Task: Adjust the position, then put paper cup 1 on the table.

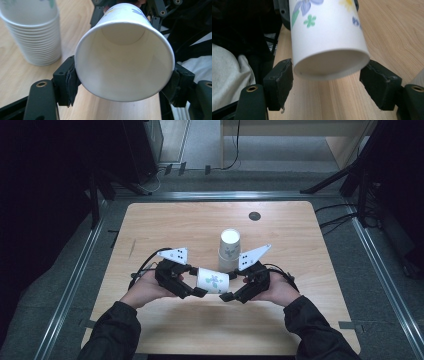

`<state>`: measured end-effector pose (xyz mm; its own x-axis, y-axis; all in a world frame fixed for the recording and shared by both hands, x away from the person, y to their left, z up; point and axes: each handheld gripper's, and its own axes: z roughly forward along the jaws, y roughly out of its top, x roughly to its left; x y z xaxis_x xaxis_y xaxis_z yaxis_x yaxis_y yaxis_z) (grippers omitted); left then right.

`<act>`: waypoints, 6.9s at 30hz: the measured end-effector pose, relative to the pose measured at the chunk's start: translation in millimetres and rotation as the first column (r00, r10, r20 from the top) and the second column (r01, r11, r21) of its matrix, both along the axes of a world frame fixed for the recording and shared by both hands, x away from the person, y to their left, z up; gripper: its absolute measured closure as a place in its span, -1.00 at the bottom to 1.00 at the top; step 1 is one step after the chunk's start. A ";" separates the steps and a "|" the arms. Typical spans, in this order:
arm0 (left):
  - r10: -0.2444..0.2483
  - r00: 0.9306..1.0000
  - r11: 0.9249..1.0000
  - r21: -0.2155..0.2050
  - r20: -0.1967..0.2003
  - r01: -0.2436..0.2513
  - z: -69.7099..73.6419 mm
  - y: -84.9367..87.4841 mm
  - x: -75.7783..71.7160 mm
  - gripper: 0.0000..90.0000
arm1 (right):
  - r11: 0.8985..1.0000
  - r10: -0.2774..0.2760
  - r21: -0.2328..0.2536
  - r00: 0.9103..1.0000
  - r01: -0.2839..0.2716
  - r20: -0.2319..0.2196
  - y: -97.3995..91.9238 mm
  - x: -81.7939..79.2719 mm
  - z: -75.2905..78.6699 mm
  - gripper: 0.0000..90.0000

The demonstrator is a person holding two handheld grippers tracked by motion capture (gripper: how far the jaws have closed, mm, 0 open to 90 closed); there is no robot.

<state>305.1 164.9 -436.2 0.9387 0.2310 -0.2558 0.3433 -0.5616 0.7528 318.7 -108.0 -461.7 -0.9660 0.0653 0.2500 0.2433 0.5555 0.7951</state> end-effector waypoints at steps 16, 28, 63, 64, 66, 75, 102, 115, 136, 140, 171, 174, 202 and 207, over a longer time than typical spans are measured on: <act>-0.047 0.999 0.961 0.273 0.005 0.043 4.5 -16.3 -1.2 -0.42 | 0.999 0.002 -0.049 0.999 0.000 0.037 7.2 -2.5 -8.2 -0.41; -0.075 0.997 0.930 0.360 -0.012 0.075 1.4 -37.4 2.6 -0.42 | 0.997 0.012 -0.078 1.000 -0.010 0.022 19.8 -0.9 -20.2 -0.40; -0.028 1.000 0.994 0.110 0.010 0.026 0.5 -16.3 1.7 -0.71 | 1.000 -0.004 -0.008 0.999 0.005 0.037 5.7 -1.9 -7.4 -0.25; -0.028 1.000 0.994 0.110 0.010 0.026 0.5 -16.3 1.7 -0.71 | 1.000 -0.004 -0.008 0.999 0.005 0.037 5.7 -1.9 -7.4 -0.25; -0.017 1.000 0.996 0.092 0.007 0.017 -0.1 -15.3 1.2 -0.71 | 1.000 -0.008 0.002 0.999 0.008 0.040 4.5 -1.3 -6.3 -0.25; 0.015 1.000 0.999 0.033 0.004 -0.015 -7.6 -16.5 -1.8 -0.71 | 1.000 -0.009 0.018 0.999 0.008 0.042 3.8 -0.4 -4.0 -0.25; 0.079 0.997 0.989 -0.123 -0.012 -0.080 -5.9 -15.0 -2.3 -0.46 | 0.998 0.010 0.060 1.000 -0.010 0.004 12.3 2.5 -4.2 -0.25; 0.098 0.995 0.989 -0.113 0.009 -0.097 2.6 -7.5 -1.5 -0.45 | 1.000 0.001 0.021 1.000 -0.001 0.015 15.1 0.5 -7.4 -0.43; 0.161 0.985 0.986 0.030 0.060 -0.163 14.2 13.1 2.8 -0.45 | 0.987 -0.136 -0.061 0.977 0.147 0.163 5.3 -4.3 -20.5 -0.58; 0.163 0.985 0.986 0.038 0.059 -0.165 14.1 15.3 3.8 -0.45 | 0.979 -0.191 -0.045 0.969 0.200 0.155 1.0 -3.1 -18.5 -0.58; 0.333 0.941 0.929 0.152 0.053 -0.337 3.1 75.7 38.0 -0.44 | 0.939 -0.320 -0.075 0.933 0.335 0.161 -25.2 4.0 -21.0 -0.58; 0.356 0.933 0.920 0.158 0.056 -0.360 2.4 82.7 41.7 -0.44 | 0.937 -0.325 -0.082 0.932 0.341 0.162 -24.6 4.8 -22.5 -0.58; 0.598 0.799 0.758 0.286 0.056 -0.587 -9.4 149.3 73.8 -0.44 | 0.928 -0.339 -0.096 0.921 0.361 0.193 -29.2 4.0 -26.9 -0.58; 0.617 0.781 0.724 0.321 0.093 -0.610 -16.1 150.7 78.2 -0.44 | 0.929 -0.331 -0.103 0.923 0.355 0.195 -28.8 1.8 -28.4 -0.58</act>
<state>383.4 315.5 -452.3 0.5592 0.8252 -0.0793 0.7094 -0.4268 0.5609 320.5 -136.7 -490.1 -0.9056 0.4212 0.0488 0.3048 0.5666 0.7656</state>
